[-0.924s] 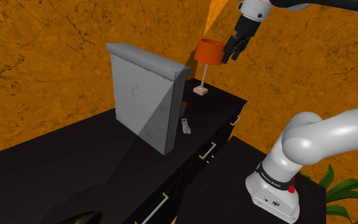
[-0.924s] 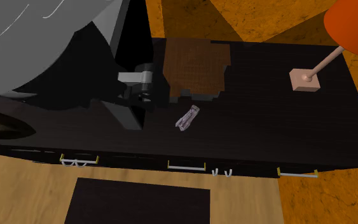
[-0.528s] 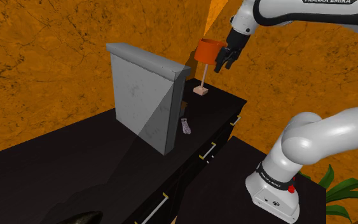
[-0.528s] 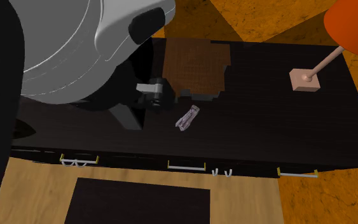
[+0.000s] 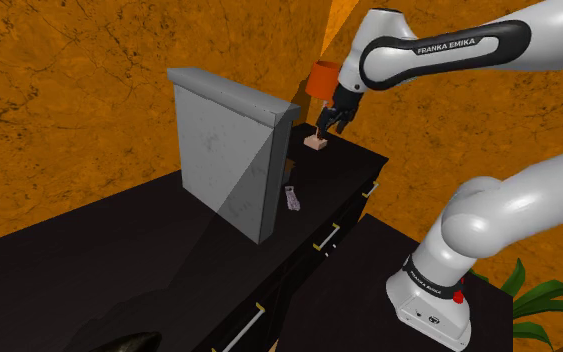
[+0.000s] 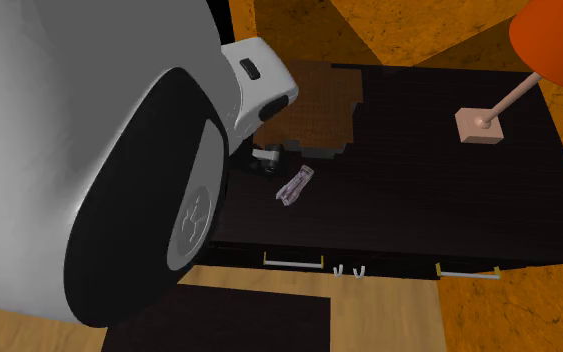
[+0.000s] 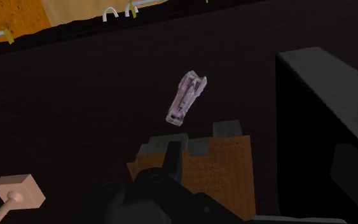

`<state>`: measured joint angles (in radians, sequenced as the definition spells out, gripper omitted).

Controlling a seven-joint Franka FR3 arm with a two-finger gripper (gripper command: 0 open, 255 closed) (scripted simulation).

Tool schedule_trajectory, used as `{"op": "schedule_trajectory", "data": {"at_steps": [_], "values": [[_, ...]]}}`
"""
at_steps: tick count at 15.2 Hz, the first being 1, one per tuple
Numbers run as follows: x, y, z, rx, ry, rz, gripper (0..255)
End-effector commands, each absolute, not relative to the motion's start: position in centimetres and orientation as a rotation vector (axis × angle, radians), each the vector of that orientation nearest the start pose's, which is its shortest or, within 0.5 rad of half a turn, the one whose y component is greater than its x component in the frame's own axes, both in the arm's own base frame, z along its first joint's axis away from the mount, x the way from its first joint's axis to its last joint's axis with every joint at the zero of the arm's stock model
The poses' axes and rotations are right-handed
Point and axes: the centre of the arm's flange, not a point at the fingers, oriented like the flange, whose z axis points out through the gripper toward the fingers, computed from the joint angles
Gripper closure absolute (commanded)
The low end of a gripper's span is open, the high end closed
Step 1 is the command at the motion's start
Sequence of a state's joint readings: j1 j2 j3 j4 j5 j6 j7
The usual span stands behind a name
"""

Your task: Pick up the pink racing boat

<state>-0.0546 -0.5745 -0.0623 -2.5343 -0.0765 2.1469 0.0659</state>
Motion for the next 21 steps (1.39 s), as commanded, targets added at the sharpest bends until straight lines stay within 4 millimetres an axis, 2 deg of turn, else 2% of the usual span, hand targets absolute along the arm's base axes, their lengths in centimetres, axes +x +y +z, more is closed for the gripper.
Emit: {"op": "schedule_trajectory", "data": {"at_steps": [1,21], "values": [[39.8,-5.5,46.2,-3.159,0.26,-0.298,0],[49.8,-10.6,22.3,-3.145,0.625,-0.284,0]]}}
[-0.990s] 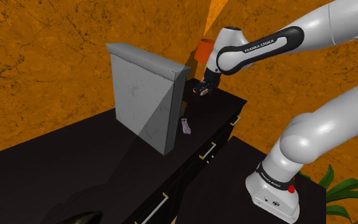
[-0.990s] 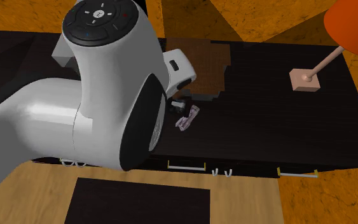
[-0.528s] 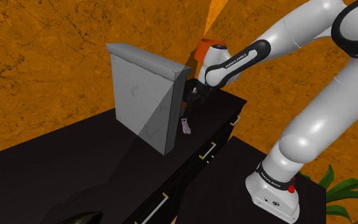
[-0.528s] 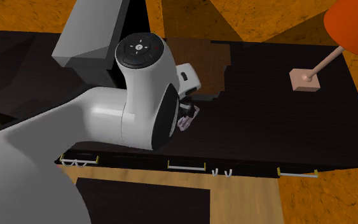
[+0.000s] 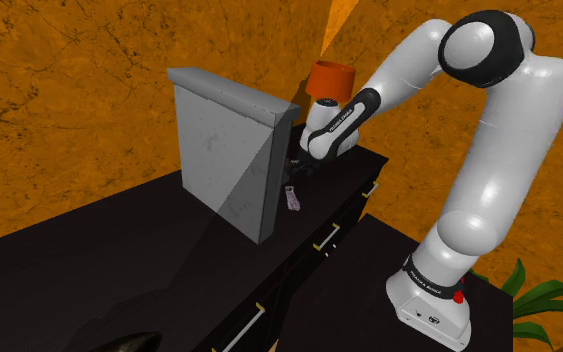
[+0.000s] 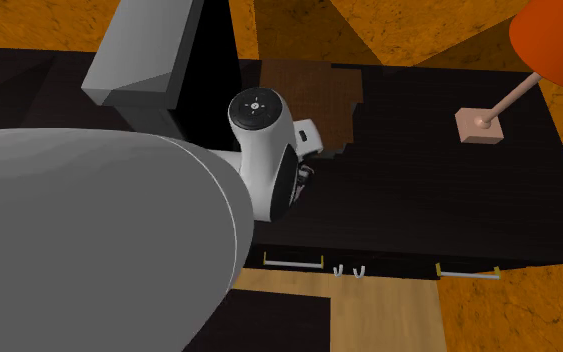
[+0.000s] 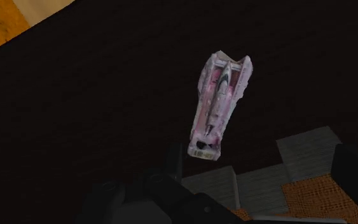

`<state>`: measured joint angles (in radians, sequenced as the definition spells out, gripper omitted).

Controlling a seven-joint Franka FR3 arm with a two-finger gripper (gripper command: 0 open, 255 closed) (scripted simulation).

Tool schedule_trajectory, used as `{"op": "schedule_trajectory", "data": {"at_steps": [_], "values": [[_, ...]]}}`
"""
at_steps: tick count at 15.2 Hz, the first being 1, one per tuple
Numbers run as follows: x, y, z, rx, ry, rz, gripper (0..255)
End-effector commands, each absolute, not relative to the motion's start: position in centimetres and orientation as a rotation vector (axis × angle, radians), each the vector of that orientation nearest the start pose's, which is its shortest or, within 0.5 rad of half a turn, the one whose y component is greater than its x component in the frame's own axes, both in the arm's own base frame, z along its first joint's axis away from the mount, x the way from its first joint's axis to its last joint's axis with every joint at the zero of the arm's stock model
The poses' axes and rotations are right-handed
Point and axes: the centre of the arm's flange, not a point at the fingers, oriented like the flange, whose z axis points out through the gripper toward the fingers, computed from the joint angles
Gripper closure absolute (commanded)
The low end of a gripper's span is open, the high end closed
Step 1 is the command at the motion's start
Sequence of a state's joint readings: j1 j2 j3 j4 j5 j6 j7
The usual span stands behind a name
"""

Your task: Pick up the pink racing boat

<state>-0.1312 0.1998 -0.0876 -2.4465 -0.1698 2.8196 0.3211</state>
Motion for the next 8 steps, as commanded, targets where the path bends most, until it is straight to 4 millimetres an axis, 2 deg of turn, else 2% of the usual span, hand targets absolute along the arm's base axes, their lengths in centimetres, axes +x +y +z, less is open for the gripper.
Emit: {"op": "schedule_trajectory", "data": {"at_steps": [1,7,8], "values": [[50.2,-10.9,21.1,-3.143,0.643,-0.283,0],[52.9,-13.0,14.0,-3.13,0.753,-0.278,0],[53.1,-13.1,13.4,-3.129,0.762,-0.278,0]]}}
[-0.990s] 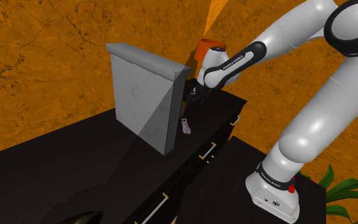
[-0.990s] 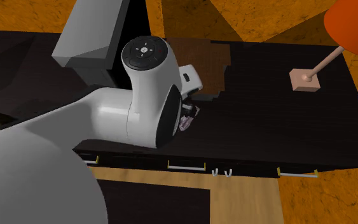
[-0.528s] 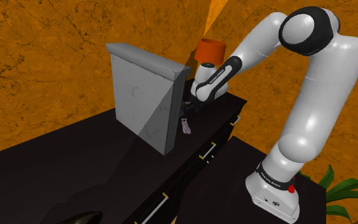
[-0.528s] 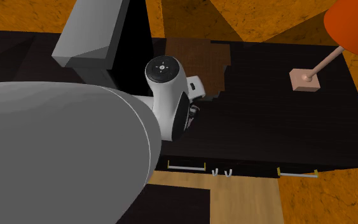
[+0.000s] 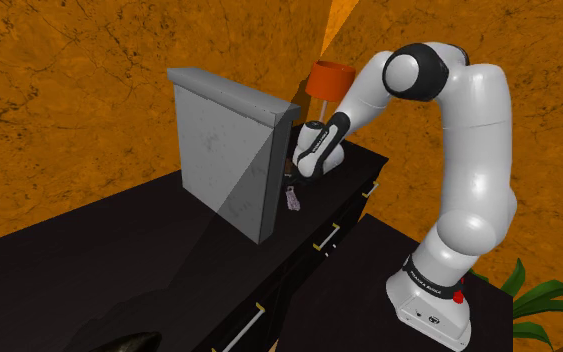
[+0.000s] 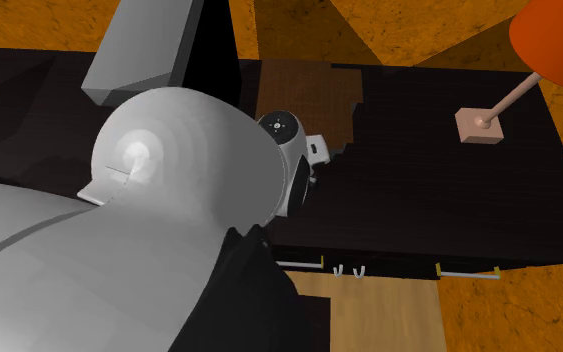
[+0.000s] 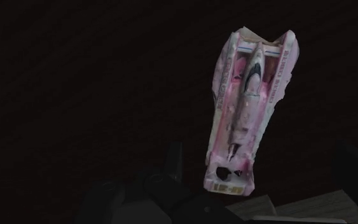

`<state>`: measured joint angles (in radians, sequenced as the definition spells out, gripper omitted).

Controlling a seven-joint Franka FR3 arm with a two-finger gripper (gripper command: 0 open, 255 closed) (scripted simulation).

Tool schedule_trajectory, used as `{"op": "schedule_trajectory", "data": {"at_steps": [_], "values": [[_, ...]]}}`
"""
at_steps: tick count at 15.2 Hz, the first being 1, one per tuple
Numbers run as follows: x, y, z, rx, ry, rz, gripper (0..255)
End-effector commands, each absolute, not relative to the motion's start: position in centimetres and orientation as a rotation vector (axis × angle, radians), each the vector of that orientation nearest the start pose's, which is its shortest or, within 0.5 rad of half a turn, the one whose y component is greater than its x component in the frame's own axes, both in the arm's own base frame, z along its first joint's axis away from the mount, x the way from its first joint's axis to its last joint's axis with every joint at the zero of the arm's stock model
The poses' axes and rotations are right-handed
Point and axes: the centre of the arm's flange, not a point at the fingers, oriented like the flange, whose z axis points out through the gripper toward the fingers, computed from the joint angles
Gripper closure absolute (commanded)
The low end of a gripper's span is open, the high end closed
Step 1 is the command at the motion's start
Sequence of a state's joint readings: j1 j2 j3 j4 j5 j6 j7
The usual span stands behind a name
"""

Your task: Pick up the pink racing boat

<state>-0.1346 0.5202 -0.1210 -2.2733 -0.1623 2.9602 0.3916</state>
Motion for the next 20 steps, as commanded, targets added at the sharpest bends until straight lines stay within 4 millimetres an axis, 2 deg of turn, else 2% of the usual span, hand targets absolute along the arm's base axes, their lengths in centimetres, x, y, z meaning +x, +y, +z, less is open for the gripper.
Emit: {"op": "schedule_trajectory", "data": {"at_steps": [1,7,9,10,19,20], "values": [[53.1,-13.1,12.9,-3.129,0.762,-0.278,0],[53.1,-13.1,9.7,-3.129,0.762,-0.278,0],[53.1,-13.1,9.4,-3.129,0.762,-0.278,0],[53.1,-13.1,9.4,-3.129,0.762,-0.278,255],[53.1,-13.1,9.4,-3.129,0.762,-0.278,255],[53.1,-13.1,9.9,-3.129,0.762,-0.278,255]]}}
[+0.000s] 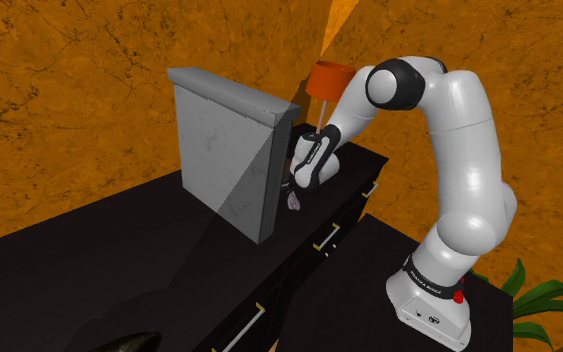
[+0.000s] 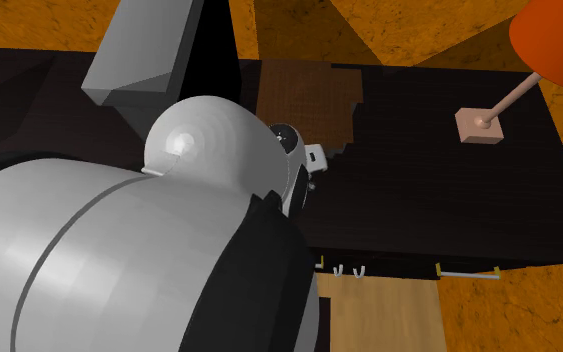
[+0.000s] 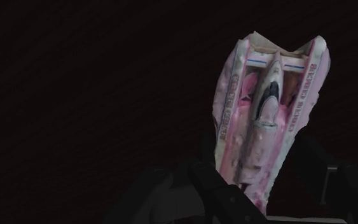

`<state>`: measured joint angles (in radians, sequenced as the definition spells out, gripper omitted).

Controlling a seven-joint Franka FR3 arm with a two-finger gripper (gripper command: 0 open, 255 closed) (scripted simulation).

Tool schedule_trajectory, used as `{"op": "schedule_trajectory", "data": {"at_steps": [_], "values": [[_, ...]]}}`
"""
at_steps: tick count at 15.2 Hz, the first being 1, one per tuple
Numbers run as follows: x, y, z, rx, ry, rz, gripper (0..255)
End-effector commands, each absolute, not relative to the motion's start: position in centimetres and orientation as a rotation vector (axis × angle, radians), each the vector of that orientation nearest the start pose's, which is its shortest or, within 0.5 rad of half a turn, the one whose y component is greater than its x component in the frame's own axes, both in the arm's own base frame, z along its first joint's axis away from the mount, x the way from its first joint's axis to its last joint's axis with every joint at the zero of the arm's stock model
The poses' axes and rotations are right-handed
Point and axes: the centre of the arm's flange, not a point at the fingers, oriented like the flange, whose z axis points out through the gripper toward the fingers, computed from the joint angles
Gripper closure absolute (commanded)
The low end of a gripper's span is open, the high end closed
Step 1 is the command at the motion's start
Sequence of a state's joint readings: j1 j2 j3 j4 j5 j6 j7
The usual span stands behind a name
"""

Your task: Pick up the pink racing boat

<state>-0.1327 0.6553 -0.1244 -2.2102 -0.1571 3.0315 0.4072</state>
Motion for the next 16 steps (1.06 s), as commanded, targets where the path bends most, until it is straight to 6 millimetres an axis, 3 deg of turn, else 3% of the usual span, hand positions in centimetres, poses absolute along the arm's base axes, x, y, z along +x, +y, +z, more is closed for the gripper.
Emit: {"op": "schedule_trajectory", "data": {"at_steps": [1,14,16], "values": [[53.1,-13.1,10.5,-3.129,0.762,-0.278,255],[53.1,-13.1,17.3,-3.129,0.762,-0.278,255],[53.1,-13.1,17.4,-3.129,0.762,-0.278,255]]}}
